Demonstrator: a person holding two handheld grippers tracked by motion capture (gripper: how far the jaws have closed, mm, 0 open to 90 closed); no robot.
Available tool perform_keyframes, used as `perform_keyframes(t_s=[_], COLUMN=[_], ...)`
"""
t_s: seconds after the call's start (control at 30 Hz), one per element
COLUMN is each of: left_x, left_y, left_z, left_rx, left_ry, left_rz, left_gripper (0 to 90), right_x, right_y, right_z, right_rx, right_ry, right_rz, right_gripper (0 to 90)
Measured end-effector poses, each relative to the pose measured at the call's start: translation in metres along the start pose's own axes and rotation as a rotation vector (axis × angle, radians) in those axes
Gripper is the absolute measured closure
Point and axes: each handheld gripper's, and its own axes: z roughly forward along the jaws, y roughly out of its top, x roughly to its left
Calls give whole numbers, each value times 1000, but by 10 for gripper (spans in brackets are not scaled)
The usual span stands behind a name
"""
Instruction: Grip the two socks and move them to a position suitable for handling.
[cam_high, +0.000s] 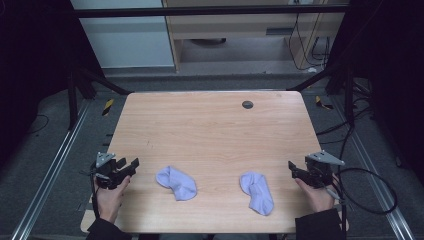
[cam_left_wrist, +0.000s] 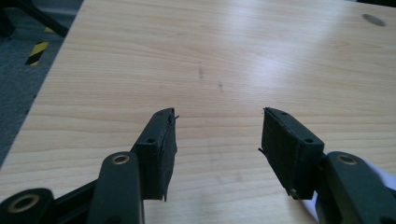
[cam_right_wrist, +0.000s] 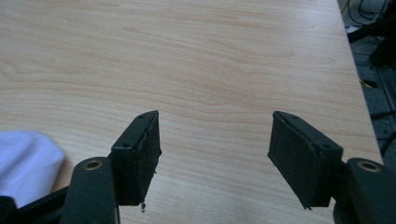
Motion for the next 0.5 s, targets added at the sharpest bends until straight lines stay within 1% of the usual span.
perform_keyframes(t_s=[0.03,0.07,0.1,0.13,0.17,0.2,0.27,0.33,0.37,0.4,0.43,0.47,0.5], left_x=[0,-8,-12,-16,-16,-21,-26,-30,-30,-32,-38,-38,-44], left_y=[0,0,-1,-1,-1,1,2,3,3,4,4,4,5], left_z=[0,-4,-5,-6,-6,-6,-6,-7,-7,-8,-8,-8,-5], left_rx=[0,3,3,3,3,1,1,-6,-6,-9,-10,-10,-3], left_ry=[0,-24,-37,-51,-51,-73,-81,-91,-91,-98,-106,-106,-122], left_rz=[0,24,35,47,47,67,82,94,94,97,105,105,125], left_gripper=[444,444,444,446,446,445,433,420,421,421,422,427,433], right_x=[3,6,9,12,14,17,23,27,27,29,34,34,37], right_y=[1,2,3,4,5,6,8,10,10,10,12,12,13], right_z=[-1,-1,-2,-2,-3,-3,-4,-4,-4,-5,-5,-5,-7], right_rx=[-3,-7,-7,-18,-25,-28,-26,-29,-29,-28,-27,-27,-35], right_ry=[9,14,25,35,45,53,65,70,70,75,89,89,96], right_rz=[-8,-18,-16,-29,-39,-50,-76,-88,-88,-92,-109,-109,-115], right_gripper=[337,336,332,330,330,330,330,330,330,330,335,335,358])
